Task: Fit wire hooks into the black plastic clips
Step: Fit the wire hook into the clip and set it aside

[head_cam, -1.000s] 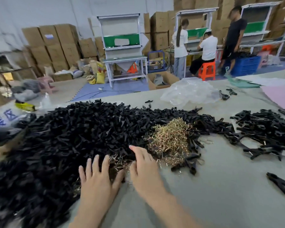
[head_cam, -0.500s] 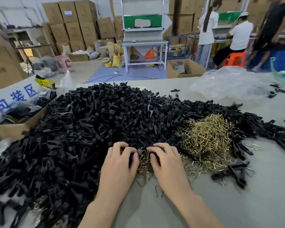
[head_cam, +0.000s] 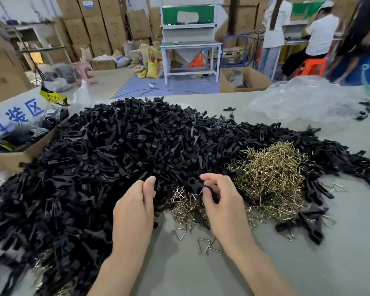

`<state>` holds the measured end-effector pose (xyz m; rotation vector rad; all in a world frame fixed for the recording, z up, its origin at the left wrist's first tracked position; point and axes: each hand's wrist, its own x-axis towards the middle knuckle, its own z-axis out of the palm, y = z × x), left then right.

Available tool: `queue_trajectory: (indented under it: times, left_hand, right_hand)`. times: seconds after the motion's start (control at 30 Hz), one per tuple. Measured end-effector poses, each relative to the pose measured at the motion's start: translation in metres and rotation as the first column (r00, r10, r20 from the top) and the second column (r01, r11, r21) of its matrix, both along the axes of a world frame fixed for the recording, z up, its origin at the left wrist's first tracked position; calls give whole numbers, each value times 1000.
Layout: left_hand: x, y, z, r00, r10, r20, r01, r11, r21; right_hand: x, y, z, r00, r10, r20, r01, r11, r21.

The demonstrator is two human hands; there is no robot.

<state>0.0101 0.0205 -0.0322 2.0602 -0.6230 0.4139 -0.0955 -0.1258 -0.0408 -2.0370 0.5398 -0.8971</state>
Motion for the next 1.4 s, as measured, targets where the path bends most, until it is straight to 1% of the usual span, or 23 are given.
queue_trajectory:
  times: [0.1,0.17,0.3,0.37,0.43,0.5,0.53,0.57,0.6,0.67,0.7,0.77,0.9,0.97,1.03,1.17,1.23,1.3,1.4]
  left_hand:
    - [-2,2,2,998,10,-55,-17,991,-129]
    - [-1,1,4,997,-3,-78,-12,981,-192]
    - [1,-3,5,978,-61,-199,8,967,-255]
    - [2,-3,7,965,-89,-248,5,947,-321]
    - [5,-3,10,931,-154,-331,-5,901,-433]
    - [8,-3,12,870,-264,-416,-41,802,-595]
    - [9,-3,13,849,-306,-431,-65,748,-660]
    - [11,-2,13,838,-327,-437,-82,716,-693]
    - [11,-1,13,829,-338,-446,-92,704,-704]
    - [12,1,10,805,-373,-461,-81,700,-709]
    - [12,2,9,794,-398,-459,-63,697,-714]
    - [12,3,8,792,-425,-438,-29,690,-723]
    - [13,4,8,810,-442,-386,39,698,-715]
    - [13,4,8,801,-455,-389,44,693,-720]
    - [13,5,8,809,-432,-398,37,714,-699]
    - [9,5,11,855,-359,-374,67,792,-607]
    - [6,4,15,911,-284,-298,101,856,-506]
    - [2,-7,25,949,-233,-215,135,910,-393]
    - [-4,-47,47,948,-286,-137,246,936,-254]
  right_hand:
    - [-2,-2,5,992,-45,120,35,996,88]
    - [-4,-5,7,987,-67,145,51,993,106]
    - [-3,-3,6,994,-84,73,89,994,-68]
    - [-3,4,7,997,-25,72,35,988,-149]
    - [-3,13,7,997,79,27,-70,971,-230]
    - [-3,22,4,985,162,-54,-171,925,-339]
    - [-3,26,2,977,177,-116,-209,891,-404]
    - [-2,29,-1,965,179,-189,-248,856,-454]
    - [-1,32,-3,947,171,-271,-288,825,-485]
    - [1,34,-5,907,126,-402,-340,781,-523]
    - [1,34,-5,897,101,-429,-345,767,-540]
    - [2,35,-4,895,78,-439,-339,759,-556]
    - [1,33,-2,899,99,-426,-341,769,-540]
    - [0,31,-1,905,106,-412,-336,774,-538]
    - [0,31,0,903,119,-413,-344,776,-529]
    - [-1,29,1,903,151,-403,-361,775,-518]
    - [-1,28,1,910,173,-377,-358,787,-503]
    - [-2,26,3,927,191,-322,-333,815,-475]
    - [-3,21,4,949,188,-254,-285,858,-428]
